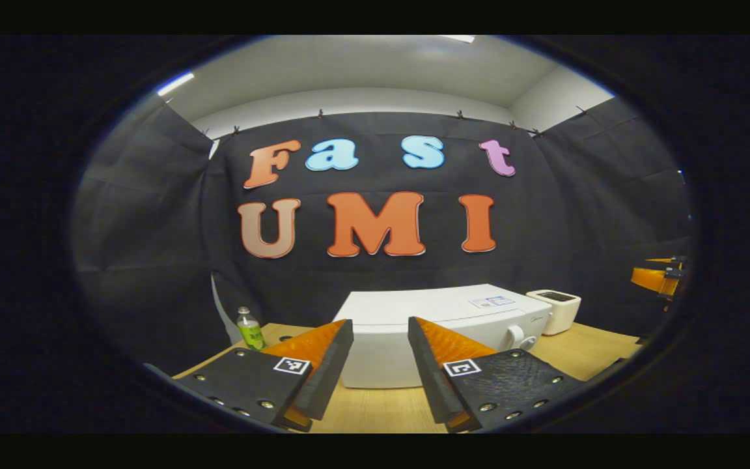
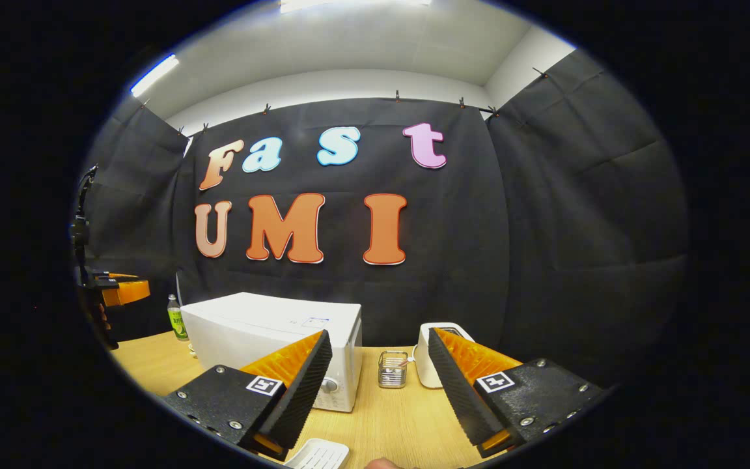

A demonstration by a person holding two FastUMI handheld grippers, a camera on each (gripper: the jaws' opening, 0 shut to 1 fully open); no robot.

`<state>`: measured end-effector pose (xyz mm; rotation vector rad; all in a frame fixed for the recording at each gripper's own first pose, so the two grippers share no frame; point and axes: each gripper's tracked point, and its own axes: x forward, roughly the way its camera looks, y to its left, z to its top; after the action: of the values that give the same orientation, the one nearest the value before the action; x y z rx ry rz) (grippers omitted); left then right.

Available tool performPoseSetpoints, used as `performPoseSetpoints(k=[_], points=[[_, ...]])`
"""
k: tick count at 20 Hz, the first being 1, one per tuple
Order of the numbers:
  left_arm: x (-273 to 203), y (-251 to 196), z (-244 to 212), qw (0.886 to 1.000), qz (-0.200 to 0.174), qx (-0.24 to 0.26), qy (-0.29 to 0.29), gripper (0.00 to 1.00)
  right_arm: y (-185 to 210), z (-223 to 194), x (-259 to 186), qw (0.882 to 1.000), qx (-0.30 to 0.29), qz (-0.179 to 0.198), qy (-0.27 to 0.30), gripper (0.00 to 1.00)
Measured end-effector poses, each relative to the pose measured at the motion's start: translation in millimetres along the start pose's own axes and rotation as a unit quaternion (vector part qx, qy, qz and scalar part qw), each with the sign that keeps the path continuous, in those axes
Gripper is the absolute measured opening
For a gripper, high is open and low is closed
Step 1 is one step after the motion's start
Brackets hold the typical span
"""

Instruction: Open the microwave oven with the left hand, put the food in, and close the microwave oven.

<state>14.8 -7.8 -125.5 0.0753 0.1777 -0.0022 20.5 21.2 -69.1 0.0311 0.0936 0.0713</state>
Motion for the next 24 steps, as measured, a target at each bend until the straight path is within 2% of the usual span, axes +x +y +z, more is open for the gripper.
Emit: performPoseSetpoints(k=[3, 8, 12, 13, 14, 15, 16, 17, 21, 22, 24], points=[[-21, 43, 31, 0.999, 0.030, -0.001, -0.016, 0.73, 10, 34, 0, 1.000, -0.011, 0.000, -0.023, 0.93], [-46, 93, 64, 0.998, 0.064, -0.001, -0.028, 0.89, 35, 84, -7, 0.999, -0.010, 0.006, -0.051, 0.93], [-51, 113, 80, 0.997, 0.073, -0.008, -0.030, 0.87, 53, 118, -14, 0.997, -0.026, 0.011, -0.076, 0.93], [-50, 118, 85, 0.997, 0.072, -0.014, -0.029, 0.90, 56, 122, -15, 0.997, -0.027, 0.011, -0.076, 0.93], [-52, 122, 90, 0.997, 0.074, -0.018, -0.032, 0.90, 61, 126, -16, 0.997, -0.027, 0.013, -0.076, 0.97], [-54, 128, 97, 0.996, 0.078, -0.019, -0.037, 0.87, 66, 130, -16, 0.997, -0.026, 0.017, -0.075, 0.93], [-56, 132, 103, 0.996, 0.079, -0.017, -0.045, 0.87, 71, 133, -16, 0.997, -0.023, 0.020, -0.076, 0.93], [-55, 132, 109, 0.995, 0.080, -0.013, -0.050, 0.89, 74, 137, -16, 0.997, -0.020, 0.023, -0.076, 0.93], [-54, 128, 114, 0.995, 0.085, 0.010, -0.049, 0.87, 78, 142, -10, 0.996, -0.023, 0.029, -0.080, 0.93], [-54, 124, 116, 0.995, 0.083, 0.016, -0.049, 0.87, 77, 142, -9, 0.996, -0.025, 0.028, -0.080, 0.97], [-54, 119, 121, 0.995, 0.082, 0.023, -0.054, 0.89, 78, 145, -9, 0.996, -0.026, 0.030, -0.082, 0.93]])
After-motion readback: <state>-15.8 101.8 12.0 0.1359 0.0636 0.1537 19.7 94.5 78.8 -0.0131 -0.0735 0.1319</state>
